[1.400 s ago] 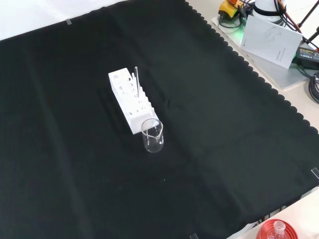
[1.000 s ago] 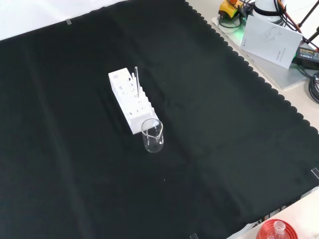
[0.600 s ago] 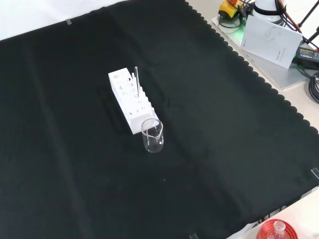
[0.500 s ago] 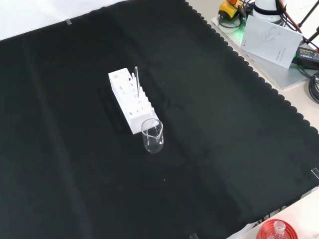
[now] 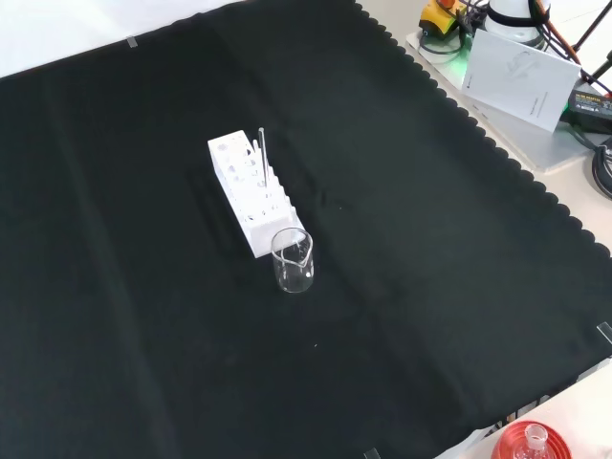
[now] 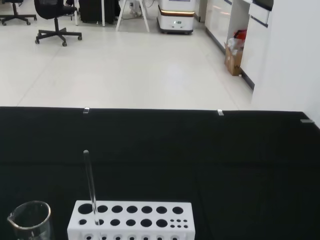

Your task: Take the glass rod from the white test tube rack.

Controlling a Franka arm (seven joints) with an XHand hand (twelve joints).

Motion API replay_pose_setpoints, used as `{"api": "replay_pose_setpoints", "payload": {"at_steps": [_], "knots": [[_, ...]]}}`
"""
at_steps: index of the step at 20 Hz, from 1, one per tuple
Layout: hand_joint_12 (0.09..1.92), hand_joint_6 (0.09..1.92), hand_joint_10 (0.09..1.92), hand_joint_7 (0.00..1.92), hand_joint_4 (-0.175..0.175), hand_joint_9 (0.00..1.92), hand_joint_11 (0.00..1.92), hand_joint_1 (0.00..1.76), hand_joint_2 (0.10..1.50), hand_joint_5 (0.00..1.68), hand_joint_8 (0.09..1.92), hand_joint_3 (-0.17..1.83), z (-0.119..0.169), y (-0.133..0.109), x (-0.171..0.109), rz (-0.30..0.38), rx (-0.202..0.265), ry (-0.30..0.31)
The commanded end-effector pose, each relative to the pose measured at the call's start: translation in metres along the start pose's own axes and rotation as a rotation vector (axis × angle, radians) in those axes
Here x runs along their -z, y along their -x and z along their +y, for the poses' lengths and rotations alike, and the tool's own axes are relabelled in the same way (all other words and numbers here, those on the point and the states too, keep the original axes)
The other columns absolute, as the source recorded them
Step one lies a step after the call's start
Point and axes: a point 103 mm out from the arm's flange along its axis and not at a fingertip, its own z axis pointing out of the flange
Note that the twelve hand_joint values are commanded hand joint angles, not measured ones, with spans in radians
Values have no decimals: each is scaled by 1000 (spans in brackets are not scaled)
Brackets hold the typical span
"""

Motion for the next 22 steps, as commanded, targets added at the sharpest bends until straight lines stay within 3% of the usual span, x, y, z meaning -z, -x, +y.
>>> {"api": "replay_pose_setpoints", "payload": {"at_steps": [1, 3, 6, 8, 22], "knots": [[1072, 87, 577, 0, -23, 0, 0, 583, 862, 121, 526, 171, 0, -3, -3, 15, 3, -2], [1117, 87, 621, 6, -27, 0, 0, 584, 862, 127, 549, 170, 1, -7, -3, 28, 12, 11], [1361, 87, 876, 63, -49, 42, 0, 594, 859, 172, 655, 174, 5, -12, -5, 52, 30, 18], [1445, 87, 951, 106, -63, 86, 5, 603, 855, 199, 700, 177, 8, -17, -7, 58, 44, 15], [1456, 87, 964, 242, -130, 220, 95, 649, 843, 359, 787, 199, 46, -42, -40, 132, 94, -36]]}}
